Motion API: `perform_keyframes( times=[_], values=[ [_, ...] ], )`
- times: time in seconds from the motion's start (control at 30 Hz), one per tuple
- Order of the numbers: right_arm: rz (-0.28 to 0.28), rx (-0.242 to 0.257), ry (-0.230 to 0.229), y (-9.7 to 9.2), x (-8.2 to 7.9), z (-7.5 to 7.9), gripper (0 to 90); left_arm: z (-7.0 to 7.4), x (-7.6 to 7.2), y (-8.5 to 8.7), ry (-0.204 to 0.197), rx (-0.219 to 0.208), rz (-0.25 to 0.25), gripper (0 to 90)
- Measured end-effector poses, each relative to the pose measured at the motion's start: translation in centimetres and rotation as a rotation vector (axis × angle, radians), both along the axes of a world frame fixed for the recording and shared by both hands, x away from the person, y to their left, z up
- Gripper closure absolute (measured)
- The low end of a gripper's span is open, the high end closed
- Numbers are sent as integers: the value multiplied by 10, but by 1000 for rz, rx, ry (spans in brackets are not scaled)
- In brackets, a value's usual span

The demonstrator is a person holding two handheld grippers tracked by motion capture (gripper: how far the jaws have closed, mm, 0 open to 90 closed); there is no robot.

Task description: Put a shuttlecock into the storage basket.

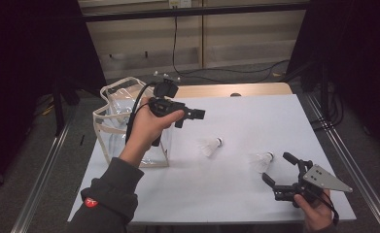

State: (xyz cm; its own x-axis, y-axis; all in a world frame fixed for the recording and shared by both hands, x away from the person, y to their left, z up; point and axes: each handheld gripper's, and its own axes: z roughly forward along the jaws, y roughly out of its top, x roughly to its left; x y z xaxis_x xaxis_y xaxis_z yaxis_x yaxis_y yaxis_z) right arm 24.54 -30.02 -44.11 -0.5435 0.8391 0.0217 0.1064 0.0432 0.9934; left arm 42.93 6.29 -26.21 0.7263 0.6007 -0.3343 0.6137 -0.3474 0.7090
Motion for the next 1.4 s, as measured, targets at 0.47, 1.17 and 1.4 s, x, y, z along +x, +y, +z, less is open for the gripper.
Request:
perform_keyframes(
  times=[0.47,1.17,1.4],
  values=[
    [1,-1,-1,0,0,0,10,-14,-3,-10,3,6,-19,145],
    [7,-6,-1,1,-1,0,10,-30,-9,-26,8,19,-56,133],
    [9,-4,0,1,0,0,10,-33,-11,-33,6,20,-74,132]
  ],
)
